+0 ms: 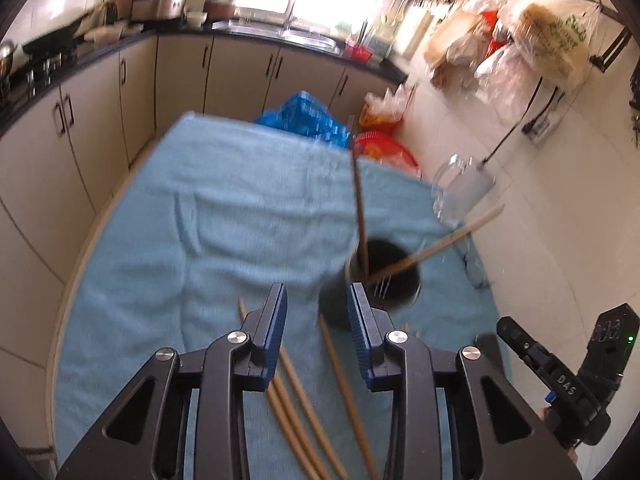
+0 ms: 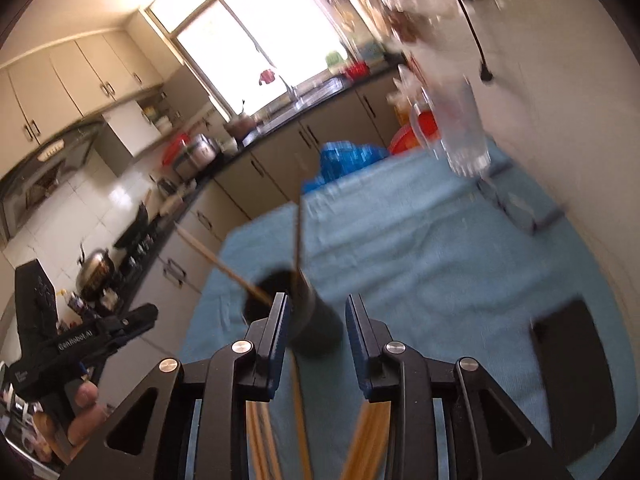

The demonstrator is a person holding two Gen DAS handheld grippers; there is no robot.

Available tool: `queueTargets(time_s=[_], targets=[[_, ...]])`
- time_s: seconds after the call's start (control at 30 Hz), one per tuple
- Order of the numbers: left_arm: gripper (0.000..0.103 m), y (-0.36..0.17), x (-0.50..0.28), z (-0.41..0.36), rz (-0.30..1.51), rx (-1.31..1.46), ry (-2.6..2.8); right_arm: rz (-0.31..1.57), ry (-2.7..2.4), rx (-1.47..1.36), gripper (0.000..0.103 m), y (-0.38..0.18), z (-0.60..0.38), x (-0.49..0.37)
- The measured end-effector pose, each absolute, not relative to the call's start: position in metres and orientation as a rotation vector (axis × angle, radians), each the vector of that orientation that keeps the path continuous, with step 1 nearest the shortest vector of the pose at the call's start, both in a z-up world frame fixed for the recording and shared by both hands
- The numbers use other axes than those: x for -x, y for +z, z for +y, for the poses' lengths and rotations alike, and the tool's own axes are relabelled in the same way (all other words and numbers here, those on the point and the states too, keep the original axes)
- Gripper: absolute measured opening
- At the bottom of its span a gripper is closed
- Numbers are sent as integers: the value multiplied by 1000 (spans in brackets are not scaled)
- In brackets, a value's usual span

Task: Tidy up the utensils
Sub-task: 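Lower the chopstick into the holder and open the right gripper, then grasp another wooden chopstick from the pile with the right gripper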

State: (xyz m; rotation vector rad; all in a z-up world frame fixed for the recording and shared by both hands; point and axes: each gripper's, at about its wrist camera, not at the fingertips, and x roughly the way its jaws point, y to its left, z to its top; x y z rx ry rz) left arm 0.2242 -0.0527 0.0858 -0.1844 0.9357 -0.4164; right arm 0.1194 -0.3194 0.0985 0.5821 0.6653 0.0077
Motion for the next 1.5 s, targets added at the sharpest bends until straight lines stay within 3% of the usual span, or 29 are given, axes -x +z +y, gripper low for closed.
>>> queueTargets(time_s=[0.3, 0.63, 0.97, 1.17, 1.5], targets=[[30, 4, -218, -87, 1185, 163, -425, 808, -15, -646, 32, 36, -328, -97], [26, -24, -227, -122, 1262, 105, -372, 839, -16, -667, 32, 27, -335, -92], [8, -41, -229, -147, 1257, 18, -351, 877, -17, -658, 32, 18, -329, -99], [7, -41, -215, -140, 1263, 23, -372, 958, -39, -591, 12, 4, -318, -117], [8, -42, -213, -111, 1268, 54, -416, 1050, -83, -485, 10, -15, -299, -146]])
